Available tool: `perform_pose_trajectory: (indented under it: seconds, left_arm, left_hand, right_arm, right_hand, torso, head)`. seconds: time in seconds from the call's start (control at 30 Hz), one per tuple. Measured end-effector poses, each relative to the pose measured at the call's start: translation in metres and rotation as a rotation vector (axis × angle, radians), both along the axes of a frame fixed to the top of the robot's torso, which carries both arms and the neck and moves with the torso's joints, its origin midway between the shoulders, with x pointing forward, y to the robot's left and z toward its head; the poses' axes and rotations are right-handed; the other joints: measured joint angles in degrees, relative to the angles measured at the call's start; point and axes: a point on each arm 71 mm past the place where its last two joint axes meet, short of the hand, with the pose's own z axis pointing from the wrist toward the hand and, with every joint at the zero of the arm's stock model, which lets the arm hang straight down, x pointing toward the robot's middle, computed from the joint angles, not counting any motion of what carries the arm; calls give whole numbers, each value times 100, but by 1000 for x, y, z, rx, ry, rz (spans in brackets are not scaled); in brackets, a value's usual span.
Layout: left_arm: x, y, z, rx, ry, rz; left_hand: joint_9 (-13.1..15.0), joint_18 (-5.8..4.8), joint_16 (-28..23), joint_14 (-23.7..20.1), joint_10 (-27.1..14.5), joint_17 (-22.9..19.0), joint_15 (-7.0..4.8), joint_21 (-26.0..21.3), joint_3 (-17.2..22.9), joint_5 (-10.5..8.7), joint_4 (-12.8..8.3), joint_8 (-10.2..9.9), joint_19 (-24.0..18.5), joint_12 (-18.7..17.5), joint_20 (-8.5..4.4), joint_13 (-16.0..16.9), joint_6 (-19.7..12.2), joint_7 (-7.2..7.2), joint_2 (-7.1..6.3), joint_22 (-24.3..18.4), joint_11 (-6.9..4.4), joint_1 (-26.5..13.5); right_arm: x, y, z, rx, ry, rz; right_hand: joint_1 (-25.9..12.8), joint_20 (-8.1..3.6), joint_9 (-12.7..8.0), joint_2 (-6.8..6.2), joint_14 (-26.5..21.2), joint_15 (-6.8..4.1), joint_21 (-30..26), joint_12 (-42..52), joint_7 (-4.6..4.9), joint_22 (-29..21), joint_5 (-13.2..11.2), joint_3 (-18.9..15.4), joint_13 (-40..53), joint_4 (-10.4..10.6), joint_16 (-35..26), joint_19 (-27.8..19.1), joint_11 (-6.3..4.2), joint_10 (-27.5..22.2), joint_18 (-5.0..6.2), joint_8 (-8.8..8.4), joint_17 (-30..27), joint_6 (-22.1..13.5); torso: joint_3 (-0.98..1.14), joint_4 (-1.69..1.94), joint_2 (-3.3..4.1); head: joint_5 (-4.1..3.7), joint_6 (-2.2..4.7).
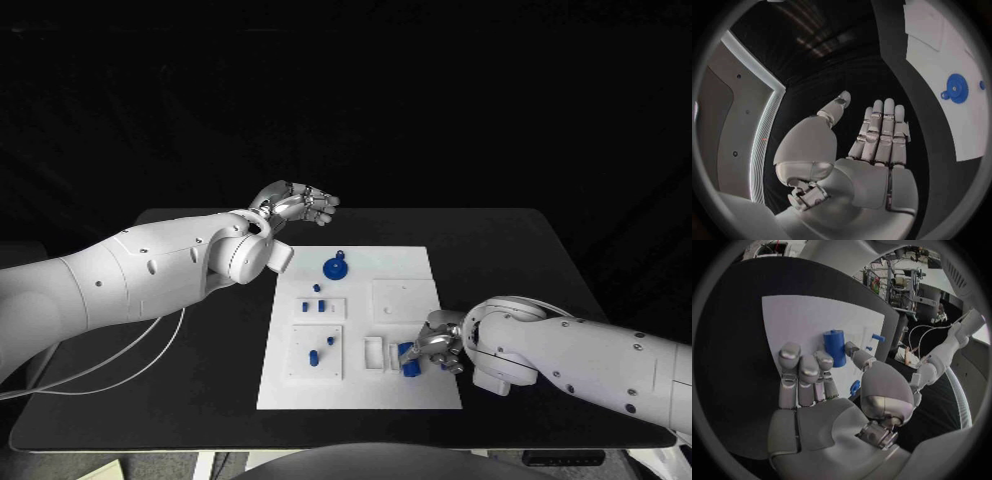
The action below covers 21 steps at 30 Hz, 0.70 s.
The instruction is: Assemble the parts on the task board
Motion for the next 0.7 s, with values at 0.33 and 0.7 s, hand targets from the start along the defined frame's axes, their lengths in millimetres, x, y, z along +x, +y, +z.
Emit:
perform_pose_trajectory:
  seconds: [0.33,0.7]
  left_arm:
    - [0,0,0,0,0,0]
    - [0,-4,0,-3,0,-6]
  left_hand:
    - [-5,0,0,0,0,6,0,0,0,0,0,0,0,23,0,-5,0,0,0,-1,0,0]
    - [-5,0,0,0,0,12,0,0,0,0,0,0,0,23,0,-5,0,0,0,5,0,0]
  right_arm:
    - [10,9,32,45,-38,-10]
    - [14,32,30,74,-8,-16]
  right_hand:
    - [-126,0,31,15,1,-44,38,0,-19,-1,-5,47,-16,47,-22,0,-38,38,3,1,24,19]
    - [-200,0,31,29,1,-43,64,22,-20,-1,-5,78,-16,46,-21,0,-37,39,5,1,43,20]
  torso:
    - [-2,-4,0]
    - [-7,4,2]
  head:
    - [22,34]
    - [45,58]
